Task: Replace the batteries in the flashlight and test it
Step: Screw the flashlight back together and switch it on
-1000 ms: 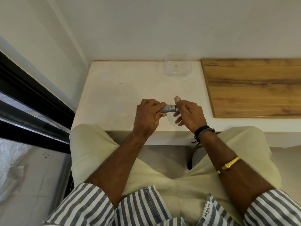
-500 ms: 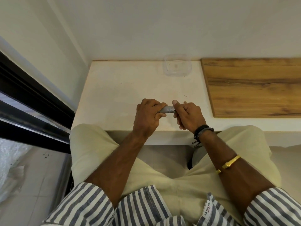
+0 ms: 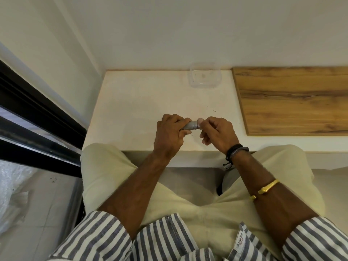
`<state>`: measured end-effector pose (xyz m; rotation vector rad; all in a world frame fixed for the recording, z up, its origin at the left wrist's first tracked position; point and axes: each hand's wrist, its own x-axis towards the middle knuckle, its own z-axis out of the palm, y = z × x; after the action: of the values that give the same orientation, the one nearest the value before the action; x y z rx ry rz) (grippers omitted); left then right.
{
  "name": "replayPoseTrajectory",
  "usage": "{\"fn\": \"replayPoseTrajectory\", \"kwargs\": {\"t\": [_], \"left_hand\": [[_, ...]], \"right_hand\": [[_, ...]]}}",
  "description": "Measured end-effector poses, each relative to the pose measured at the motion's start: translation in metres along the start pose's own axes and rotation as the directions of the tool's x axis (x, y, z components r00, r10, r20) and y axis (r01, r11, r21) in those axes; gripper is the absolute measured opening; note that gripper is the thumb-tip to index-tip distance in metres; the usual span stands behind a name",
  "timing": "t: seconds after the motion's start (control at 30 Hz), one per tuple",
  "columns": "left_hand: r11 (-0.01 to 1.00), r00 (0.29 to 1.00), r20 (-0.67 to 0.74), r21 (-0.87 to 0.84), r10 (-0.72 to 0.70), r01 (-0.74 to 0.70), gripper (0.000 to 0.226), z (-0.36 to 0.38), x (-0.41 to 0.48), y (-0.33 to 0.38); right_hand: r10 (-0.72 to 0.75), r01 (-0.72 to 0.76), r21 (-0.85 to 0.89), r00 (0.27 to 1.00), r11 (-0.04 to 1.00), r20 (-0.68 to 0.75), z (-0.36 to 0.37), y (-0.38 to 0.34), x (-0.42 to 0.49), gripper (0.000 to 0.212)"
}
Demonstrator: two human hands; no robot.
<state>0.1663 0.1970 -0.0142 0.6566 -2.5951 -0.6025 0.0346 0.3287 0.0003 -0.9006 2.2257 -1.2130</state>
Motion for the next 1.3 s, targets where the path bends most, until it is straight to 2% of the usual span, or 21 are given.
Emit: {"fn": "replayPoseTrajectory", "kwargs": {"t": [0.13,0.3,0.4,0.53,0.6,0.77,0.83,0.93,1.03,1.17,1.23,1.3], "left_hand": [[0.999,0.999,0.025,0.015,0.039,-0.039,0.032,0.0013,-0.0008,0.0014],[0.998,0.998,-0.002,-0.001,-0.056,0.056,0.032,0.0013,0.0005,-0.0021],[0.997,0.997,0.017,0.014,-0.072,0.071,0.033,0.0005,0.0006,-0.0043],[0.998,0.997,0.029,0.014,-0.065,0.064,0.033,0.0016,0.0007,-0.0021],[0.999,0.999,0.025,0.023,-0.037,0.036,0.032,0.0015,0.0,-0.0009],[0.999,0.999,0.042,0.027,0.016,-0.017,0.034,0.0008,0.0002,0.0016],[1.0,0.999,0.041,0.02,-0.001,0.001,0.034,0.0007,0.0006,0.002],[0.999,0.998,0.031,0.02,-0.046,0.046,0.032,0.0004,0.0014,-0.0001],[0.997,0.996,0.048,0.019,-0.079,0.078,0.032,-0.0008,0.0017,-0.0013],[0.998,0.996,0.055,0.018,-0.068,0.067,0.031,-0.0011,0.0014,0.0012],[0.999,0.998,0.048,0.015,-0.041,0.041,0.031,-0.0019,0.0012,0.0021],[1.0,0.999,0.043,0.023,-0.013,0.013,0.032,-0.0022,0.0006,0.003]], "right_hand": [[0.092,-0.094,-0.054,0.995,0.994,-0.032,0.0026,0.003,-0.0004,0.061],[0.017,-0.027,0.129,0.996,0.991,0.083,-0.0022,0.0027,0.003,0.03],[-0.071,0.064,0.073,0.993,0.995,0.091,-0.0021,0.0055,0.0039,0.031],[-0.043,0.041,0.048,0.998,0.998,0.038,-0.0013,0.0063,0.004,0.018],[-0.017,0.017,0.0,1.0,1.0,0.024,0.0001,0.0045,0.0034,0.024],[0.067,-0.069,-0.086,0.997,0.994,-0.03,0.003,0.0043,0.0018,0.053],[0.072,-0.073,-0.047,0.997,0.996,-0.019,0.0019,0.004,0.0024,0.05],[0.015,-0.019,0.071,0.998,0.997,0.059,-0.0023,0.0049,0.0043,0.034],[-0.081,0.079,0.026,0.994,0.997,0.069,-0.0027,0.007,0.0051,0.032],[-0.082,0.082,0.007,0.996,0.997,0.017,-0.0018,0.0065,0.0042,0.019],[-0.058,0.058,-0.028,0.998,0.998,0.002,-0.0007,0.0036,0.0034,0.02],[-0.025,0.023,-0.082,1.0,0.996,-0.017,0.0012,0.0008,0.0026,0.033]]}}
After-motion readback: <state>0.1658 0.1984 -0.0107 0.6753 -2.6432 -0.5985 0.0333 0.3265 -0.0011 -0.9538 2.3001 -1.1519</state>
